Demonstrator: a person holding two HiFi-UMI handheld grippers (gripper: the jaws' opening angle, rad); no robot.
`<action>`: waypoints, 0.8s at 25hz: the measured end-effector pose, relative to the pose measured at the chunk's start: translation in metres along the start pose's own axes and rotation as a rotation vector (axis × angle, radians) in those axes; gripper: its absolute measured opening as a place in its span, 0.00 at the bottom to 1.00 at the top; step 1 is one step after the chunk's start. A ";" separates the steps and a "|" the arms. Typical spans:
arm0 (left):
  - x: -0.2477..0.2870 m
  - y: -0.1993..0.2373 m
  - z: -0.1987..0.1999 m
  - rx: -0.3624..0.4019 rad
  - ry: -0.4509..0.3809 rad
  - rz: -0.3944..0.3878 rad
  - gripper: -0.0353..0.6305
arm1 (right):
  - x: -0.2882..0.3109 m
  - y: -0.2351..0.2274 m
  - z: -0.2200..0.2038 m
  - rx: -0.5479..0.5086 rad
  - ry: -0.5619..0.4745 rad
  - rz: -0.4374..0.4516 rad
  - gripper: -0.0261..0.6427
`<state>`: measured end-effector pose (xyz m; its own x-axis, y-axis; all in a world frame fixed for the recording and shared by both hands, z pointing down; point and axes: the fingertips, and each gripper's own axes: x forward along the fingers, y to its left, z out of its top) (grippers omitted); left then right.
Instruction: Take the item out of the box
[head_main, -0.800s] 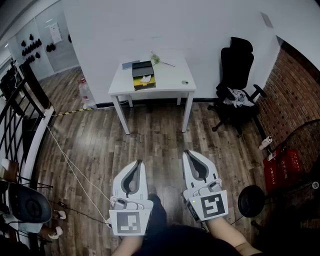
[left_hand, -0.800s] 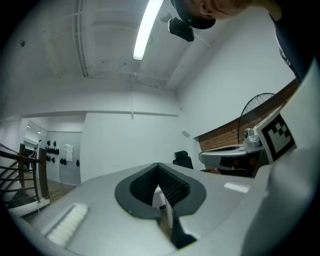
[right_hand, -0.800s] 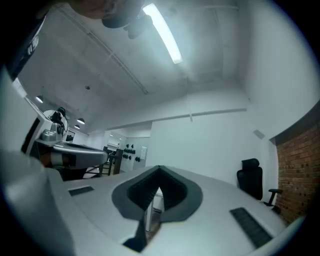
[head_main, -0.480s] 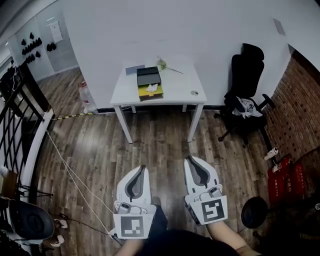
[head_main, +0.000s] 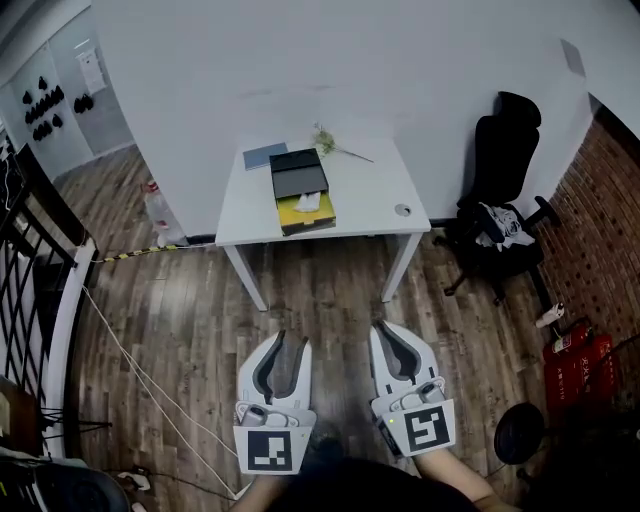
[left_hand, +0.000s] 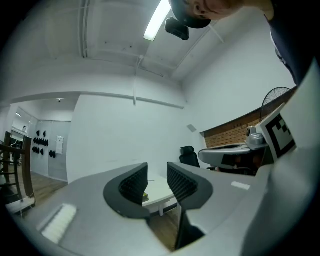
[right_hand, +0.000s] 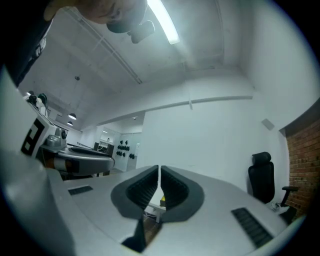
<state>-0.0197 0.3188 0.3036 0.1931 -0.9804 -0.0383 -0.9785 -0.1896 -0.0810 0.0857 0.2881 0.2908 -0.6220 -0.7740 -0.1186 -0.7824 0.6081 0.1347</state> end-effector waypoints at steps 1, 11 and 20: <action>0.007 0.007 -0.002 -0.005 0.005 -0.005 0.25 | 0.009 -0.001 -0.001 -0.003 -0.001 -0.006 0.06; 0.051 0.046 -0.013 -0.035 -0.021 -0.033 0.29 | 0.055 -0.003 -0.009 -0.025 0.019 -0.020 0.06; 0.071 0.065 -0.021 -0.065 0.007 -0.035 0.29 | 0.082 -0.011 -0.012 -0.026 0.033 -0.022 0.06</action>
<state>-0.0713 0.2362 0.3163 0.2269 -0.9735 -0.0294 -0.9739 -0.2265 -0.0172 0.0437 0.2160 0.2915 -0.6027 -0.7930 -0.0894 -0.7947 0.5861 0.1582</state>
